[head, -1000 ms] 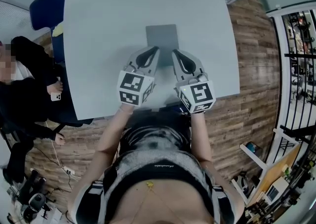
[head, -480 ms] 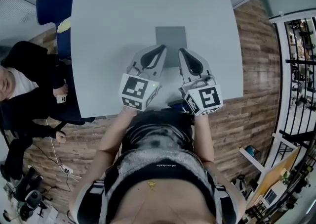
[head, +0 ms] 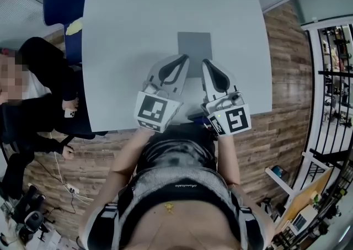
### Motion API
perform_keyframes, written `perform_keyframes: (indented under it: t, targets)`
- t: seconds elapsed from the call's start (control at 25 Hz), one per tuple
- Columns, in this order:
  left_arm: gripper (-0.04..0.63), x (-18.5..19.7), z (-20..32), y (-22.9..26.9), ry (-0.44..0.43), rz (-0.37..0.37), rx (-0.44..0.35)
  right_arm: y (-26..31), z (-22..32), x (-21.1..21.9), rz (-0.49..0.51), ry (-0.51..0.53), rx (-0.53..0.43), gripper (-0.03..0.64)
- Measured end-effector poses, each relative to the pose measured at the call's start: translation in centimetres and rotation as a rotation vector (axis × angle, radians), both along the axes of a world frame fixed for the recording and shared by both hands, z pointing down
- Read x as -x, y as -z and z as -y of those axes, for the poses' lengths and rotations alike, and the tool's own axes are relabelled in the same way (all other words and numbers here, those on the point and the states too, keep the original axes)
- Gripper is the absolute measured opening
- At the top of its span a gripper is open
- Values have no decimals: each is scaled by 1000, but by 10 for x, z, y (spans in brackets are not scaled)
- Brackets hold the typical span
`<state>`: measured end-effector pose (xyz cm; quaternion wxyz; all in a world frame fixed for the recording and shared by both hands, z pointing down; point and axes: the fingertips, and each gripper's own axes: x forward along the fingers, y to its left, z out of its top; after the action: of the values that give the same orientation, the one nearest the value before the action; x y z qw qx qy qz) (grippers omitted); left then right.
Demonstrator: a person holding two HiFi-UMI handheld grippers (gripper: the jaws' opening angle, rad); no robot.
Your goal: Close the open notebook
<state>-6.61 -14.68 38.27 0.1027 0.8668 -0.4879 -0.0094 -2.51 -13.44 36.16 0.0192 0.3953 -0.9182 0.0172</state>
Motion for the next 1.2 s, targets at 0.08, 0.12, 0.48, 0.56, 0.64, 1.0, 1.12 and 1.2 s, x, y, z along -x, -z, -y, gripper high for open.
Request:
perform_keyframes:
  t: [0.08, 0.12, 0.48, 0.56, 0.64, 1.0, 1.12, 1.2]
  targets:
    - [12, 1, -1, 2, 2, 8, -8, 1, -1, 2, 7, -2, -4, -3]
    - [12, 1, -2, 4, 4, 12, -14, 1, -2, 3, 9, -3, -4, -3]
    - [11, -3, -10, 12, -1, 48, -50, 2, -6, 8, -18, -25, -19, -3]
    - [11, -6, -12, 12, -4, 45, -58, 2, -7, 7, -28, -27, -24, -3]
    - [11, -7, -13, 11, -8, 45, -60, 2, -8, 8, -25, -31, -26, -3]
    - [11, -17, -21, 15, -23, 61, -68, 7, -11, -2, -21, -50, -26, -3]
    - [11, -19, -23, 14, -29, 64, -61, 6, -12, -4, -21, -53, -26, -3]
    - [11, -21, -23, 15, -33, 68, -53, 5, -12, -5, -24, -54, -25, -3]
